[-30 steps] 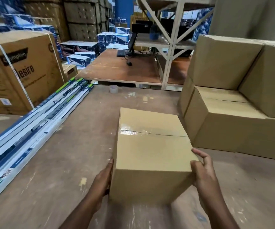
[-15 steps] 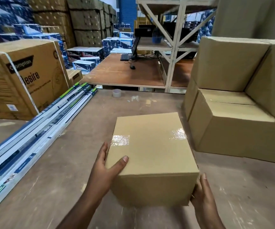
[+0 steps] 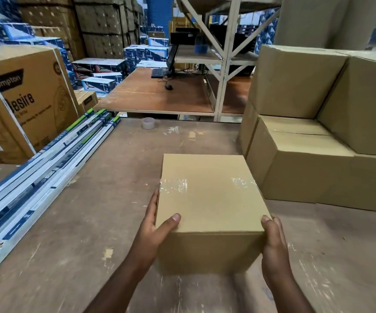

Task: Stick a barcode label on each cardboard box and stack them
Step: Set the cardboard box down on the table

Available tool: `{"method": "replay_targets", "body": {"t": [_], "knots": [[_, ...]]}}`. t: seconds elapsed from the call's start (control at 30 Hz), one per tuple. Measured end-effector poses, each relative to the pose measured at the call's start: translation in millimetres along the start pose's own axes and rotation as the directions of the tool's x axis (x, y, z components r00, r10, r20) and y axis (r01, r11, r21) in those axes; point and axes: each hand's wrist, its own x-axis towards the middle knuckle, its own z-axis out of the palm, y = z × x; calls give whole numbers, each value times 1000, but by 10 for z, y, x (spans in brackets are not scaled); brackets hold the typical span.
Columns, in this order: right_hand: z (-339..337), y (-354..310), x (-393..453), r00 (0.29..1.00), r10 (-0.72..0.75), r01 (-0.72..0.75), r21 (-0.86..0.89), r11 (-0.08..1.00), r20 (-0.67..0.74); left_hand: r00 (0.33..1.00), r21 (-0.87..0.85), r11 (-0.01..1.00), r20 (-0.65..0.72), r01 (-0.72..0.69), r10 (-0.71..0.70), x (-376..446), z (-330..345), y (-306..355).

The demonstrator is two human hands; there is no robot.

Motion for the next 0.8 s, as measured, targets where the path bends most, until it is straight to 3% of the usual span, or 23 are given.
{"method": "replay_targets", "body": {"t": [0.13, 0.2, 0.27, 0.33, 0.4, 0.5, 0.57, 0.67, 0.73, 0.8], "knots": [[-106, -4, 72, 993, 99, -86, 167, 982, -71, 972, 113, 992, 233, -63, 36, -140, -128, -218], [-191, -1, 133, 975, 173, -126, 294, 948, -141, 964, 128, 991, 264, -25, -10, -139, -151, -312], [-204, 15, 163, 971, 186, -125, 340, 932, -152, 957, -66, 976, 218, 209, -190, -74, -205, -486], [-125, 12, 87, 982, 130, -88, 282, 955, -136, 908, -130, 906, 178, 404, -380, -38, -232, -643], [-17, 22, -24, 993, 45, -25, 168, 985, -113, 878, -101, 878, 172, 468, -447, -52, -200, -720], [126, 73, -95, 980, -25, 45, 101, 994, -197, 833, -147, 821, 155, 551, -531, -133, -192, -610], [191, 77, -89, 960, 28, 36, 223, 974, -278, 866, -196, 844, 97, 499, -490, -150, -300, -601], [249, 107, -26, 937, 243, -75, 533, 843, -252, 930, -290, 906, -112, 307, -351, -119, -432, -505], [302, 236, -8, 910, 374, -219, 554, 803, -182, 934, -330, 928, -242, 174, -262, -83, -491, -331], [341, 413, -13, 897, 413, -305, 453, 838, -159, 927, -274, 959, -338, 71, -165, 8, -571, -175]]}}
